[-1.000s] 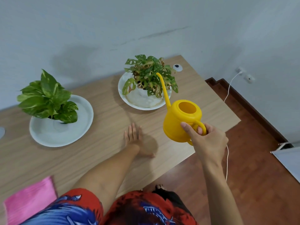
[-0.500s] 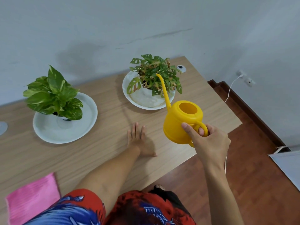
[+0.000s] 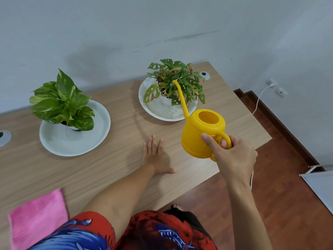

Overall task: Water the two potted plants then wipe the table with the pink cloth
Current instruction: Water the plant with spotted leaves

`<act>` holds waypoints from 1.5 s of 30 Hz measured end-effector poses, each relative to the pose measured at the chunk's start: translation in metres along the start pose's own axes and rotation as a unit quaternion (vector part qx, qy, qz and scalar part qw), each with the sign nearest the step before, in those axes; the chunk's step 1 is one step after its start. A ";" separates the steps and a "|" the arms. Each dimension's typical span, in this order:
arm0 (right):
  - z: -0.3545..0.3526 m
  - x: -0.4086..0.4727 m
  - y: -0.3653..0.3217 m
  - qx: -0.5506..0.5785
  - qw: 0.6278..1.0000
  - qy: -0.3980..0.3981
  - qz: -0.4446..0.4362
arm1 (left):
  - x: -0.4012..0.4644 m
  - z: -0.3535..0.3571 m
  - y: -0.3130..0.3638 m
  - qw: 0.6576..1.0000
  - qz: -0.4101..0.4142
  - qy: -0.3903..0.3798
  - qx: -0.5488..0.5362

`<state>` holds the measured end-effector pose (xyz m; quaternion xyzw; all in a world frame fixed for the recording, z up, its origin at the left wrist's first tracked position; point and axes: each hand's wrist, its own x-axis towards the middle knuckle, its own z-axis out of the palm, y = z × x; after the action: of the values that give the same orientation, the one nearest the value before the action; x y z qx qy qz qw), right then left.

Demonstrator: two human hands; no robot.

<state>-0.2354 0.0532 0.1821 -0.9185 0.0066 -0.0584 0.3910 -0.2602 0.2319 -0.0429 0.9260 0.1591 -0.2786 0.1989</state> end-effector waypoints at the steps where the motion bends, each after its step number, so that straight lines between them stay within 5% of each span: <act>1: 0.001 0.000 -0.001 0.003 1.000 -0.001 0.000 | 0.001 0.001 -0.001 1.000 0.005 0.005 -0.002; 16: 0.015 0.015 -0.019 0.018 1.000 -0.009 -0.002 | -0.010 0.035 -0.025 0.992 0.041 0.111 0.035; 45: 0.025 0.073 -0.048 0.014 0.999 -0.006 -0.044 | -0.009 0.031 -0.024 0.996 0.041 0.083 0.016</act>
<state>-0.1613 0.1006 0.2071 -0.9128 -0.0371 -0.0698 0.4006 -0.2913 0.2372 -0.0680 0.9547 0.1324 -0.1952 0.1816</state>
